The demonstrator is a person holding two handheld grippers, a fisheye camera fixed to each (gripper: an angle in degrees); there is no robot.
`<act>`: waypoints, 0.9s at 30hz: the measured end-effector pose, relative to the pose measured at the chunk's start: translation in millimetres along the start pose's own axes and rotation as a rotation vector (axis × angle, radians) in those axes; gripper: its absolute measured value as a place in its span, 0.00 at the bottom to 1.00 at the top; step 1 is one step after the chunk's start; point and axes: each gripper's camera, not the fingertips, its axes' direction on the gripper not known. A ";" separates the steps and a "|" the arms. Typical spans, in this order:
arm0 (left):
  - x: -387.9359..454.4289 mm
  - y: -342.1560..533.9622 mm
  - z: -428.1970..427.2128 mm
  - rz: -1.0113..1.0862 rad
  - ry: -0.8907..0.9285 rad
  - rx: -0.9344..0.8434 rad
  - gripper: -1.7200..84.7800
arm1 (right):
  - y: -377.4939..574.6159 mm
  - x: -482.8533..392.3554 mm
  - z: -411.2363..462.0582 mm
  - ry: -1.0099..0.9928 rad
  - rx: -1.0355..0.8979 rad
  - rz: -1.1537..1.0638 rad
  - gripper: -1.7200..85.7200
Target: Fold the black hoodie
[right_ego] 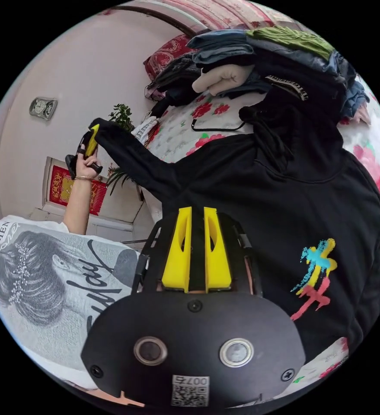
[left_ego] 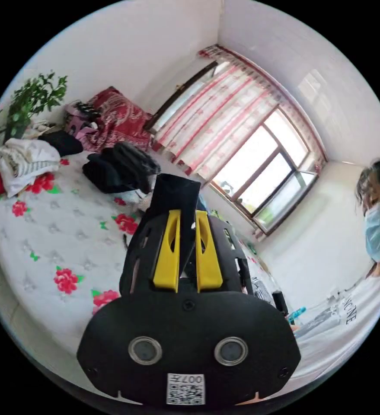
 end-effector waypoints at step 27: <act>63.3 424.2 253.3 0.290 -0.258 -0.962 0.13 | -61.4 85.4 -48.5 0.208 0.132 0.112 0.05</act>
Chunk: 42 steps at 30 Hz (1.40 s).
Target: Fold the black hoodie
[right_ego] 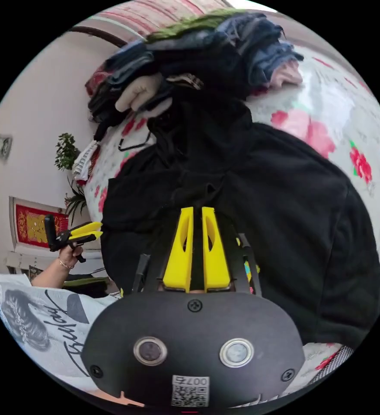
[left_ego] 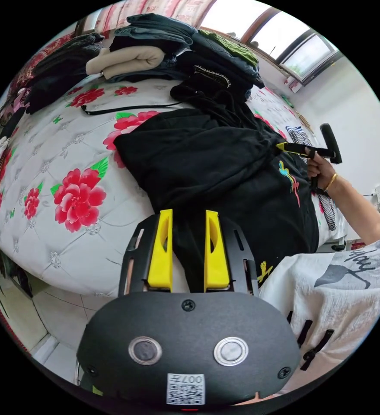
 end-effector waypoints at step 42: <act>-97.4 -126.9 127.1 0.141 -0.108 -0.009 0.09 | -5.7 39.0 -62.5 0.200 -0.137 -0.021 0.09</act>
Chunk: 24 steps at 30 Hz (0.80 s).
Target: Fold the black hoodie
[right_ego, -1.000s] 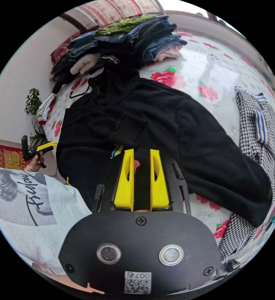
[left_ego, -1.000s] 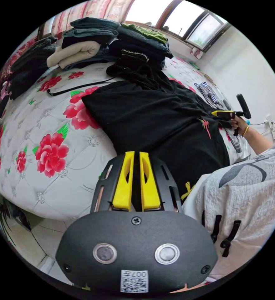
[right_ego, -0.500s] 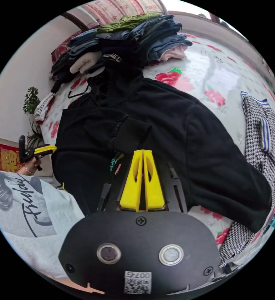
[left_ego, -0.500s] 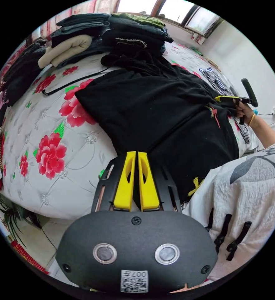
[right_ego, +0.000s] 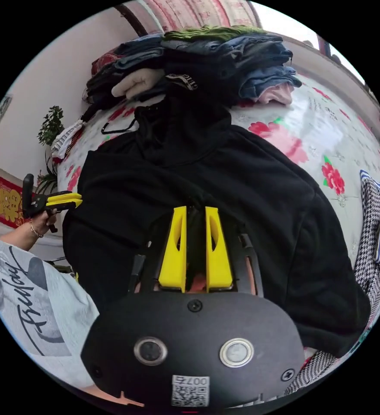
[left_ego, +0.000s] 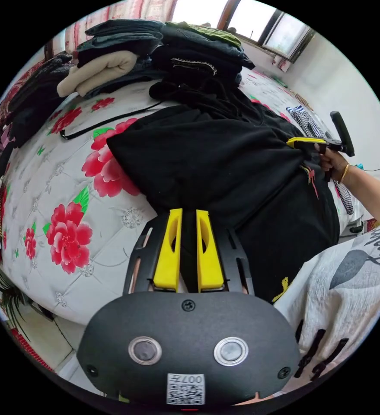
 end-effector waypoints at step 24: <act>-89.7 -46.4 -93.7 -0.398 0.066 0.023 0.02 | 426.0 317.9 -208.7 -0.138 0.957 1.418 0.06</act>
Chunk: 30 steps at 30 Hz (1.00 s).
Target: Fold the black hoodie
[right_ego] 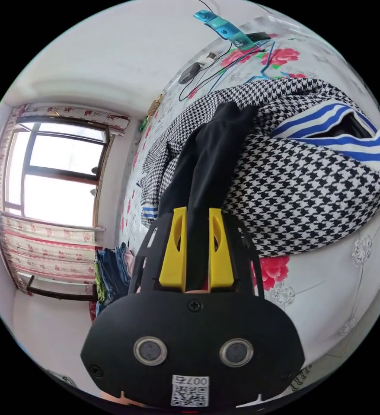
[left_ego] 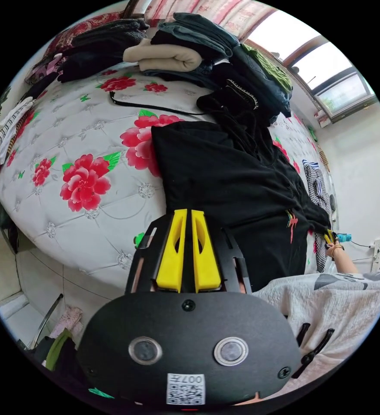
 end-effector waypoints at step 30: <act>-62.4 -177.3 -43.0 0.037 0.216 0.173 0.06 | 654.8 -235.7 197.1 -0.255 -1.070 -1.766 0.06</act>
